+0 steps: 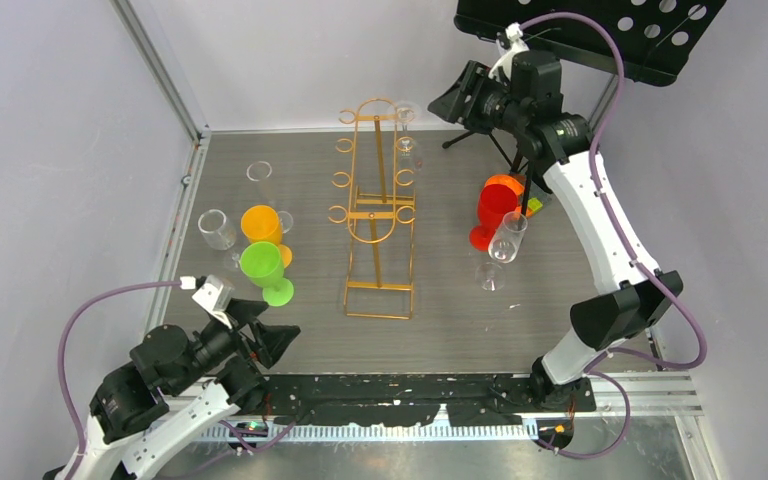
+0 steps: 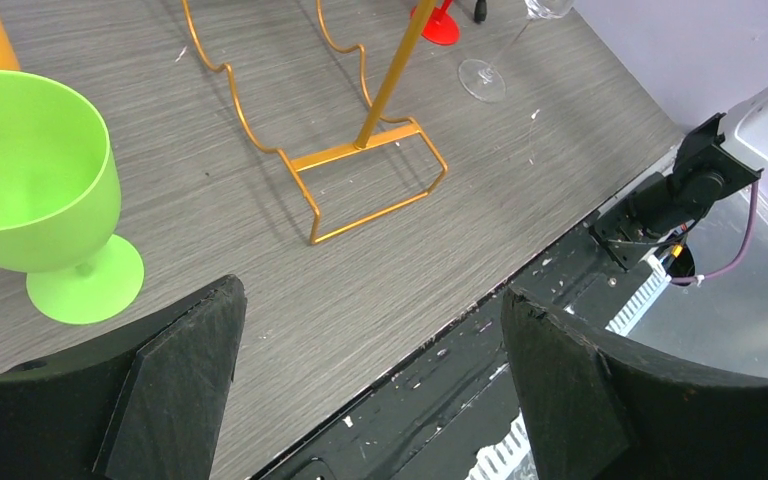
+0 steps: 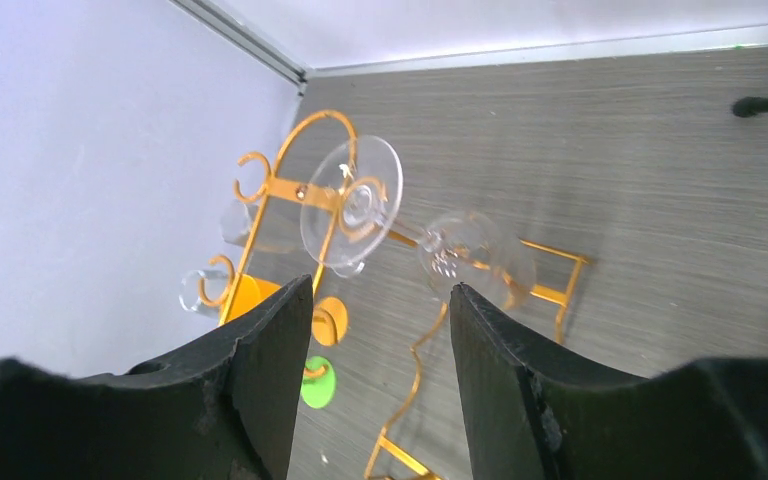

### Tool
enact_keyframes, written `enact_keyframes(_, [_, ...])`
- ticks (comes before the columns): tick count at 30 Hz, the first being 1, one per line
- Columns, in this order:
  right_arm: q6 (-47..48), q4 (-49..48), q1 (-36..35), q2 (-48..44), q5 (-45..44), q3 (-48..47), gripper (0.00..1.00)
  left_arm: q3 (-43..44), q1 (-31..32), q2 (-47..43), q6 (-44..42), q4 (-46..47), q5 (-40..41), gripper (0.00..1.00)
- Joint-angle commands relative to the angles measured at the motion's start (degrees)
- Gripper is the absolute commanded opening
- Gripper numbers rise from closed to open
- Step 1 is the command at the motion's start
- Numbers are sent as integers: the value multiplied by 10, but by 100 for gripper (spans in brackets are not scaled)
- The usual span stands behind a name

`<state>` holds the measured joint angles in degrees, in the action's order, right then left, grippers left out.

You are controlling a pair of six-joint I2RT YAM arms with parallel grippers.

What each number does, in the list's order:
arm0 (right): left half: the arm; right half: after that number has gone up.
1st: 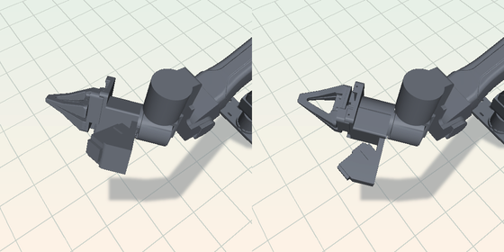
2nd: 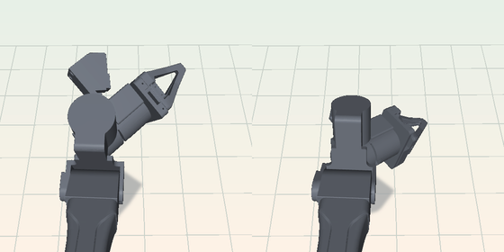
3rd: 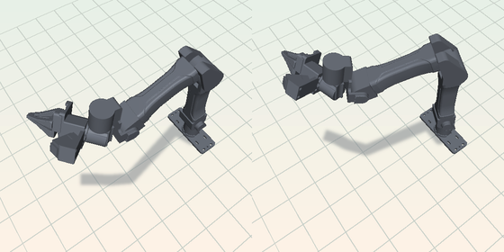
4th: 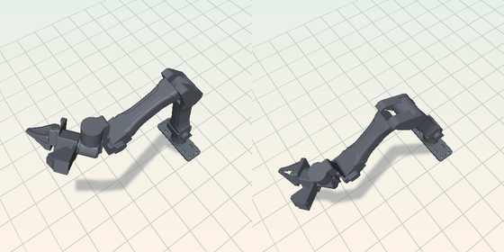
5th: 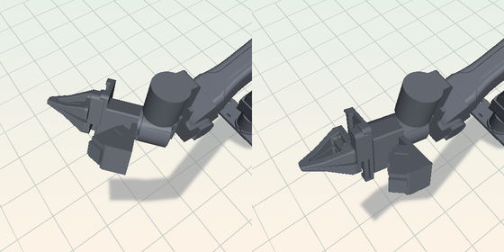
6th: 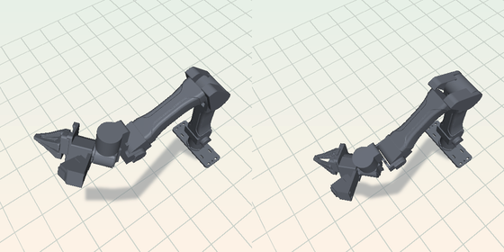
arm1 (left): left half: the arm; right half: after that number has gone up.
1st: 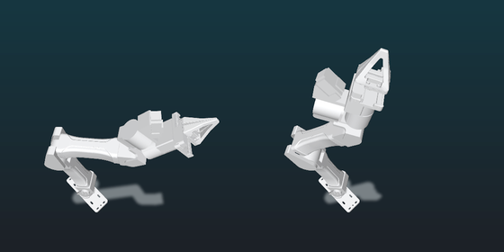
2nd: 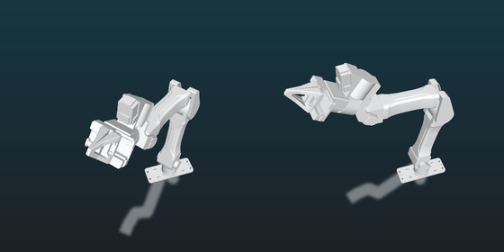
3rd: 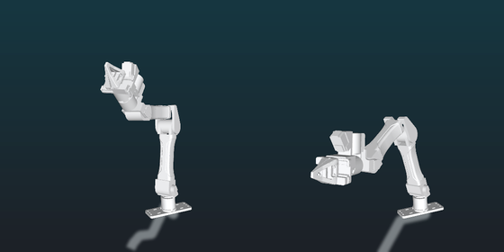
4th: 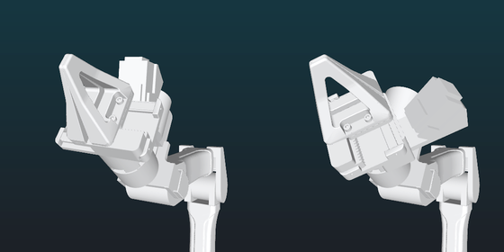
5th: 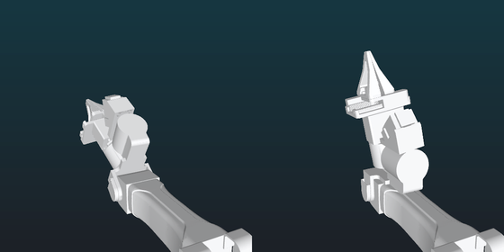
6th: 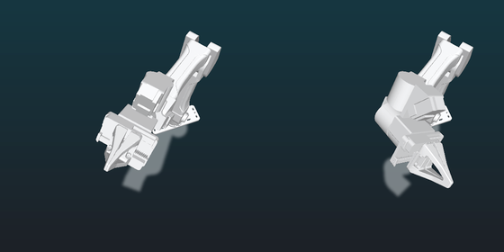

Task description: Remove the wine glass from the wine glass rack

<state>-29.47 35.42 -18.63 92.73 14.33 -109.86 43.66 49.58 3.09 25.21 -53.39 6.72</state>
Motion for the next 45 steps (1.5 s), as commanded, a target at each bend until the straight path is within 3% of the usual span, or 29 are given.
enact_keyframes(1, [-91,-117,1,9,18,29,59,-1,-1,18,5,20,14,96])
enact_keyframes(16, [-193,-219,1,56,28,62,58,0,-1,31,6,18,18,96])
enact_keyframes(26, [-222,-244,1,80,44,60,51,0,-1,30,7,18,21,97])
enact_keyframes(33, [-231,-254,0,89,51,61,44,1,-1,30,8,18,22,97])
enact_keyframes(45, [-243,-277,0,87,71,77,19,1,-1,29,10,17,26,97])
